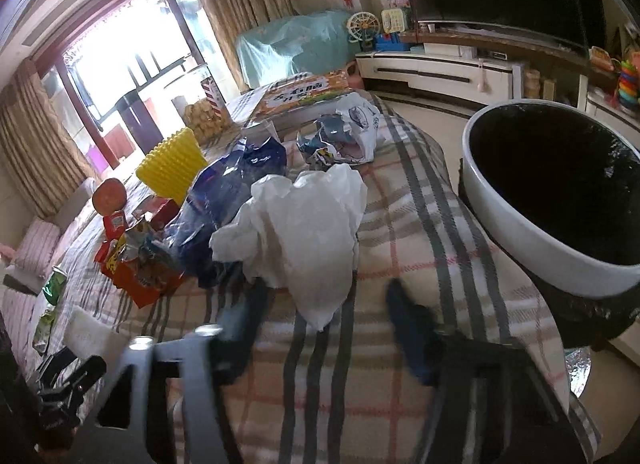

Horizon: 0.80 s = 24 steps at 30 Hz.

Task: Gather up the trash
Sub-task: 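Grasp the white sponge block with the left tool while the right tool grasps the white tissue, then carry sponge and tissue over the trash bin and open both tools to drop them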

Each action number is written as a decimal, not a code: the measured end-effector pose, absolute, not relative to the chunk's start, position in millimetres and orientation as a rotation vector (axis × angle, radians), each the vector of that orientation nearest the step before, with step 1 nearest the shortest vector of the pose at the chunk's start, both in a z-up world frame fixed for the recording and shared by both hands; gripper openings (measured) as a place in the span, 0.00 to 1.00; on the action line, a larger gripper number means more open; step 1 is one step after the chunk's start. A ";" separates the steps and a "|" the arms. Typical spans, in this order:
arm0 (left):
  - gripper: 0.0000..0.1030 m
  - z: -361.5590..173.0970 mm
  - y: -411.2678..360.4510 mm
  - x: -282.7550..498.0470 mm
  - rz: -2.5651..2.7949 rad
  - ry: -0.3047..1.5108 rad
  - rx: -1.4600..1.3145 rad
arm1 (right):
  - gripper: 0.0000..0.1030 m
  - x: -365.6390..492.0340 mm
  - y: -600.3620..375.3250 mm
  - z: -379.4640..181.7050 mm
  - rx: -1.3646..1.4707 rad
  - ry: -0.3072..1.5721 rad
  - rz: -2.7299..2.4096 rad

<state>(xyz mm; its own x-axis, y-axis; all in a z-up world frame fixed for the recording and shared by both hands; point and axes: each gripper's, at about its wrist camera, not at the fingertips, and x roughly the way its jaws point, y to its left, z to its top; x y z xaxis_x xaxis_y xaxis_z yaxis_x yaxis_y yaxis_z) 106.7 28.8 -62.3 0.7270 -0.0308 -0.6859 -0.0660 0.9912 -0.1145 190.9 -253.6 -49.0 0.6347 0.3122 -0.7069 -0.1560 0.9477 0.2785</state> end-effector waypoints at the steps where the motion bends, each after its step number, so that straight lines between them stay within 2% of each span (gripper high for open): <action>1: 0.81 -63.0 27.1 108.6 0.016 0.766 -0.130 | 0.29 193.0 -255.3 -49.6 0.206 0.850 0.279; 3: 0.80 -62.0 27.7 109.8 -0.002 0.760 -0.147 | 0.21 193.9 -253.9 -50.3 0.216 0.852 0.292; 7: 0.79 -57.3 25.7 109.8 -0.051 0.741 -0.195 | 0.17 183.4 -257.1 -45.2 0.224 0.828 0.318; 24: 0.79 -31.2 -82.6 121.6 -0.309 0.706 -0.089 | 0.17 136.4 -316.4 -19.6 0.301 0.771 0.241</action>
